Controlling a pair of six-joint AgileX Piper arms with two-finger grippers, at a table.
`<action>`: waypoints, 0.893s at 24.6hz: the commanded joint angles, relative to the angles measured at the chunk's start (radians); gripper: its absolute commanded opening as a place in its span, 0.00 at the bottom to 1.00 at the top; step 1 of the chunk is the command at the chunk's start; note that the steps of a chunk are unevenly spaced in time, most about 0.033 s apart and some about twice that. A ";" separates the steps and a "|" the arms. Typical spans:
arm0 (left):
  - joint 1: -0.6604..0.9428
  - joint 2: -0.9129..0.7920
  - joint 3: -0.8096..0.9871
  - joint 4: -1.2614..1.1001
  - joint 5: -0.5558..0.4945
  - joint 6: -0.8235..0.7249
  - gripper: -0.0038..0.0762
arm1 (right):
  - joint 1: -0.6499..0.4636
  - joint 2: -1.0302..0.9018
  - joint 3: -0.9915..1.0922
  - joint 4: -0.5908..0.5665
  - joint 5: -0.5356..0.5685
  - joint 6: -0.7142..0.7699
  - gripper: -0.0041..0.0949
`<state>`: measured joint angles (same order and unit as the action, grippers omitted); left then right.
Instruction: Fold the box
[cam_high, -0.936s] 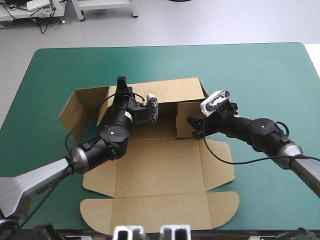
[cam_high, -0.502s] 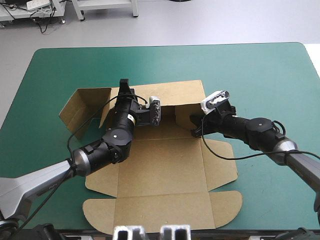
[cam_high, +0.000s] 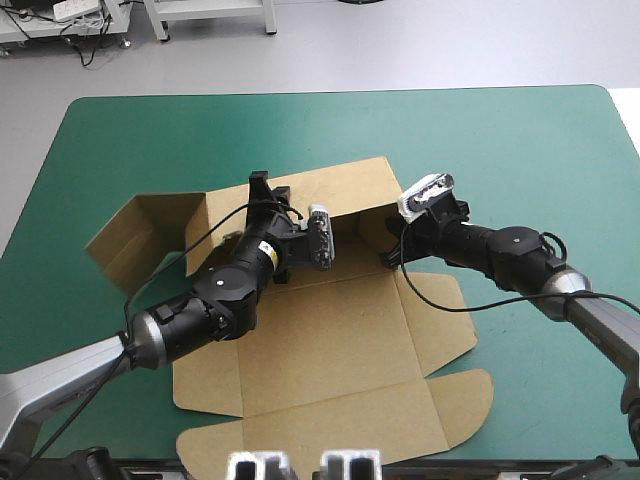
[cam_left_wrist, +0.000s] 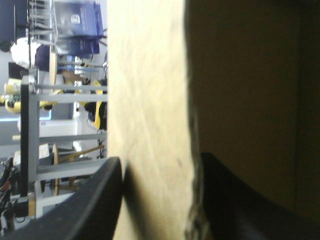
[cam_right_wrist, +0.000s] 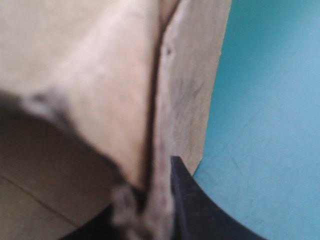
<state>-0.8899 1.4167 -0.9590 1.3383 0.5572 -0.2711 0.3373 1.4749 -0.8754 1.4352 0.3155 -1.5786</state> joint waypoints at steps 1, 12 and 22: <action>-0.048 -0.079 -0.022 -0.044 -0.038 -0.014 0.67 | 0.006 -0.042 -0.087 0.013 0.032 0.007 0.02; -0.317 -0.187 -0.022 -0.062 0.210 -0.020 0.68 | -0.026 -0.014 -0.120 0.006 -0.121 0.034 0.02; -0.462 -0.222 -0.164 -0.062 0.409 -0.060 0.05 | -0.062 0.003 -0.120 -0.271 0.012 0.264 0.02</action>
<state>-1.3529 1.2262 -1.0324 1.2369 0.9577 -0.3183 0.2814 1.5153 -0.9595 1.2592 0.2773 -1.4233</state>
